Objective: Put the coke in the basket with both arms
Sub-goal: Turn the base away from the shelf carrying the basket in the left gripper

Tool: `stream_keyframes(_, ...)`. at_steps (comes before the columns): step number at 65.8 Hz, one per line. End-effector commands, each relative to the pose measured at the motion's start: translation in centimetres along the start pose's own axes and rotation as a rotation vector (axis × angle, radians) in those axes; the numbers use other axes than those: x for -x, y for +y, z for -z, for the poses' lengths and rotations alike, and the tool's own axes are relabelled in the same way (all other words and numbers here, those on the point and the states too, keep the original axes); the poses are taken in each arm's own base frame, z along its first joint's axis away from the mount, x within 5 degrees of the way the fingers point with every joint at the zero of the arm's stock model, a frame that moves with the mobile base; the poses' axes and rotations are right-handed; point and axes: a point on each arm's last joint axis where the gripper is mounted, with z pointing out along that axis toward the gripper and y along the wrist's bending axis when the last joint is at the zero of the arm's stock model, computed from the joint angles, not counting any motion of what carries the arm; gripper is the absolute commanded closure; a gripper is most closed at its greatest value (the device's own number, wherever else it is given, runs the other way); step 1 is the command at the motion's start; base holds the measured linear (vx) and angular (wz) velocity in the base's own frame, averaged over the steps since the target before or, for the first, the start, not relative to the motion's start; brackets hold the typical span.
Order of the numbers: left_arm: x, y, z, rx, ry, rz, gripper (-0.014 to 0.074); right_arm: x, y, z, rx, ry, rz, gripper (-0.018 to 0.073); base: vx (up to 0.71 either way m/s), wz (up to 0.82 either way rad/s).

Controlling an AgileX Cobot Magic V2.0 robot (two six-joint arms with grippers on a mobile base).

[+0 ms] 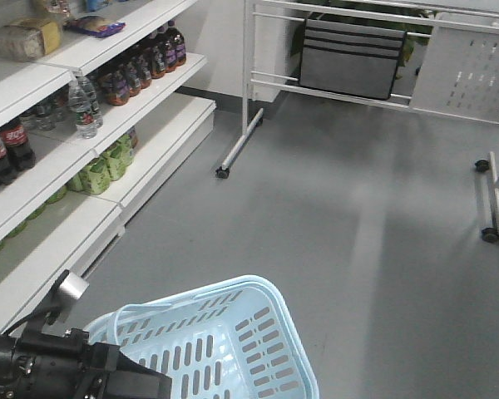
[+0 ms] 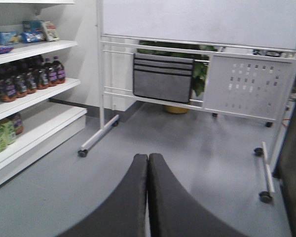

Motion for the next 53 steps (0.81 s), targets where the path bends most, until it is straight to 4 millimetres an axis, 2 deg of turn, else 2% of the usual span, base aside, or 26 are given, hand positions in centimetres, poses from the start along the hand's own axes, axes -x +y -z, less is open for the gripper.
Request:
stream_keyframes(1,0.21,-1.67,0.27,-0.098,-0.016,-0.016,0.0603,0.47,-0.09,0.08,-0.014,-0.079,0.007,0.0569,-0.02,-0.35)
stream_keyframes(53,0.21,-1.67,0.27,-0.098,-0.016,-0.016,0.0603,0.47,-0.09,0.08,-0.014,-0.079,0.007,0.0569,0.01,-0.31)
